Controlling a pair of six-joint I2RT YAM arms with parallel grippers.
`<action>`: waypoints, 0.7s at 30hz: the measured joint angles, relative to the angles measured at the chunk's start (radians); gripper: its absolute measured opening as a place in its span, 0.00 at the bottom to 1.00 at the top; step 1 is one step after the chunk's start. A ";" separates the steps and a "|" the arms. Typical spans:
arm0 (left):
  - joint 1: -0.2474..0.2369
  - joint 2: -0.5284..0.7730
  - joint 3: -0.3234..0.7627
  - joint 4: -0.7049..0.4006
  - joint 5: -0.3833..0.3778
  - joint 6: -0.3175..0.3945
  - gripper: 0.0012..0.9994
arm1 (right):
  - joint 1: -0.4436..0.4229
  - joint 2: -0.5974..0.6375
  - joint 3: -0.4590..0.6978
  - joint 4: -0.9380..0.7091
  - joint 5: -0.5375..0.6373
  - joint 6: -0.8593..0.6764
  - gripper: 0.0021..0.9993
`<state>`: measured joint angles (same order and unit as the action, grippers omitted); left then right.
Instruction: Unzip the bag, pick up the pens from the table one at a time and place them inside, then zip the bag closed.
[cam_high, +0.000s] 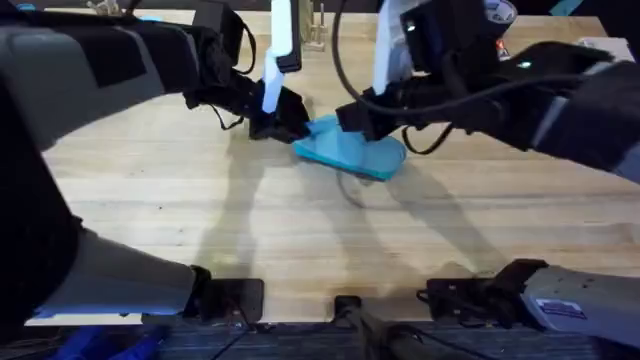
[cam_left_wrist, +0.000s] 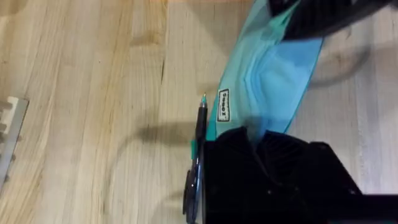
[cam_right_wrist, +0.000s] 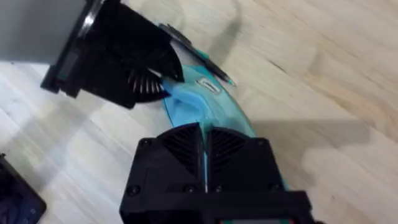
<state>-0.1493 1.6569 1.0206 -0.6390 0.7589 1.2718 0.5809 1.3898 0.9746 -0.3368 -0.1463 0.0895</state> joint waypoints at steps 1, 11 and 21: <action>0.000 0.000 0.000 0.000 0.000 0.000 0.04 | 0.004 0.011 0.002 0.008 0.000 0.000 0.03; 0.000 0.000 0.000 -0.001 -0.027 0.000 0.04 | 0.026 0.089 0.009 0.114 0.021 -0.004 0.03; 0.001 0.000 0.000 -0.012 -0.033 0.000 0.04 | 0.047 0.105 0.017 0.101 0.042 -0.008 0.03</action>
<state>-0.1486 1.6569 1.0206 -0.6510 0.7261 1.2716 0.6274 1.4944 0.9921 -0.2354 -0.1043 0.0819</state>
